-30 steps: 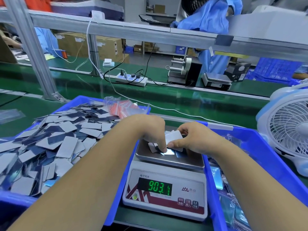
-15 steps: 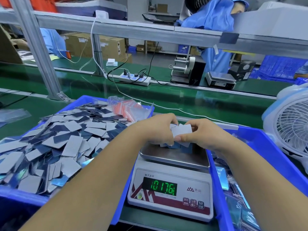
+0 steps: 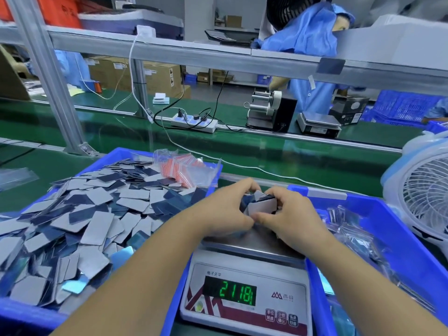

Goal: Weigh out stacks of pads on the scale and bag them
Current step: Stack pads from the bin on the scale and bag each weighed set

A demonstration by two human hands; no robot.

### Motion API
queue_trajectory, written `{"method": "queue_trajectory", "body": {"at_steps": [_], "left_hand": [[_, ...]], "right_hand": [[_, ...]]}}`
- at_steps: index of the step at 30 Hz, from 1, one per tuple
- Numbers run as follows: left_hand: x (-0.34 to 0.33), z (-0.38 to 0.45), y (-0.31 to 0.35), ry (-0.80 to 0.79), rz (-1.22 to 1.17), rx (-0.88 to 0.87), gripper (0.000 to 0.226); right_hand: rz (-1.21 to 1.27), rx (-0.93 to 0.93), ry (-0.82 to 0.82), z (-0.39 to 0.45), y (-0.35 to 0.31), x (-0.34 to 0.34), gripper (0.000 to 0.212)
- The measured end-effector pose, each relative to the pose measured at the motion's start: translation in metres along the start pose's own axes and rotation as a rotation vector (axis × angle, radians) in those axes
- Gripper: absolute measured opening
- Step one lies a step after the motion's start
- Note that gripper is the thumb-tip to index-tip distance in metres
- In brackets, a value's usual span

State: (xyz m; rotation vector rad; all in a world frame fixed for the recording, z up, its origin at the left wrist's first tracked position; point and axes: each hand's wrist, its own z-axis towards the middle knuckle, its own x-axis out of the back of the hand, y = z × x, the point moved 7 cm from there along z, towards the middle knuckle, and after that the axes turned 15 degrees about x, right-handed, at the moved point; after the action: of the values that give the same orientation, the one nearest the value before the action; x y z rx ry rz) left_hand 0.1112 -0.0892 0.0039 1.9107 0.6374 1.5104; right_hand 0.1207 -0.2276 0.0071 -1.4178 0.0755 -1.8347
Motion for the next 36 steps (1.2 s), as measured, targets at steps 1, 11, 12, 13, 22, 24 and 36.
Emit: {"method": "queue_trajectory", "body": {"at_steps": [1, 11, 12, 13, 22, 24, 36], "left_hand": [[0.000, 0.000, -0.001, 0.009, -0.007, -0.006, 0.040], [0.003, -0.003, -0.006, 0.061, -0.020, -0.007, 0.047], [0.000, -0.004, -0.005, 0.052, -0.011, -0.017, 0.047], [-0.001, -0.004, -0.003, 0.055, -0.005, -0.031, 0.045], [0.000, -0.009, -0.003, -0.001, -0.008, -0.084, 0.056], [0.001, -0.009, -0.002, 0.020, -0.024, -0.098, 0.053], [0.012, -0.005, -0.010, 0.097, 0.037, -0.100, 0.049]], "right_hand": [[-0.007, 0.009, -0.002, 0.001, 0.000, 0.001, 0.025], [-0.053, 0.105, -0.109, -0.002, 0.004, 0.013, 0.025], [-0.008, 0.095, -0.071, -0.002, 0.005, 0.013, 0.022], [0.029, 0.085, -0.031, -0.002, 0.006, 0.014, 0.027], [0.129, 0.122, -0.008, -0.003, 0.006, 0.004, 0.025], [0.096, 0.140, 0.004, -0.003, 0.004, 0.007, 0.027], [0.154, 0.112, 0.010, -0.004, 0.012, 0.017, 0.035]]}}
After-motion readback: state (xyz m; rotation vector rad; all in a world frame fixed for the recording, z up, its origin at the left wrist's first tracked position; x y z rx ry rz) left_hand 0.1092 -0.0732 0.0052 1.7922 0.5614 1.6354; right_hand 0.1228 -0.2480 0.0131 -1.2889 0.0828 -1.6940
